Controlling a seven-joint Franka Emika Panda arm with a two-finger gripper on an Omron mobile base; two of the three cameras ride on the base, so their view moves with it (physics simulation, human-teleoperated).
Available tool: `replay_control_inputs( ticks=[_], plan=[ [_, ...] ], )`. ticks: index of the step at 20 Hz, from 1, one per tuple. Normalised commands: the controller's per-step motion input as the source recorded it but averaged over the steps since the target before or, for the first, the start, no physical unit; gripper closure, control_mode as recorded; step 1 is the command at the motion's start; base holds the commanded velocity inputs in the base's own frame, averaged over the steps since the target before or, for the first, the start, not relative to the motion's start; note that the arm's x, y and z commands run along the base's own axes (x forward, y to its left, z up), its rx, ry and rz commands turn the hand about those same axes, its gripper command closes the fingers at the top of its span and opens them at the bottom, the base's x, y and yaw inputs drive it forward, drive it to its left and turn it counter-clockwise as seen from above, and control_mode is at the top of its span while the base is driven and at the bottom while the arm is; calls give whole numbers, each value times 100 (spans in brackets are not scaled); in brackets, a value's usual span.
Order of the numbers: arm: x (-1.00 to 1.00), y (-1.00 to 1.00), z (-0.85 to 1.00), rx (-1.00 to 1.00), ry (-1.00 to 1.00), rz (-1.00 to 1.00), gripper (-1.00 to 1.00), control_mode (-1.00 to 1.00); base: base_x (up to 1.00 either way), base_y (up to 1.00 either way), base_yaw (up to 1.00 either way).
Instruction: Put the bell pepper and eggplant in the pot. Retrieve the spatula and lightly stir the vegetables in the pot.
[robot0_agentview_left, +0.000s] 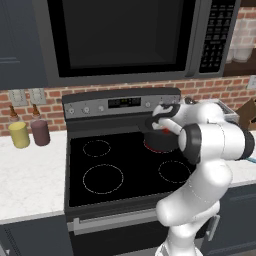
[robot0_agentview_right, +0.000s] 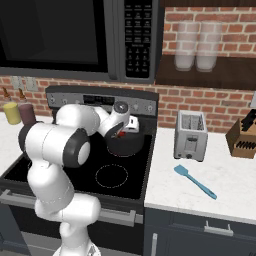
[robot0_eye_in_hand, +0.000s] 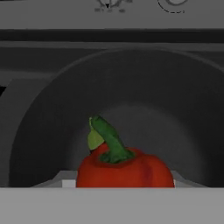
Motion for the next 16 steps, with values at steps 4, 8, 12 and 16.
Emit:
replay_control_inputs(
  ticks=[4, 8, 12, 16],
  plan=[
    [7, 1, -8, 0, 0, -3, -100, -100, 0, 0, 0],
    [0, 0, 11, 0, 0, -2, -100, -100, 0, 0, 0],
    [0, 1, 36, 0, 0, -3, -100, -100, 0, 0, 0],
    [0, 5, 46, 0, 0, -7, -100, -100, 0, 0, 0]
  ],
)
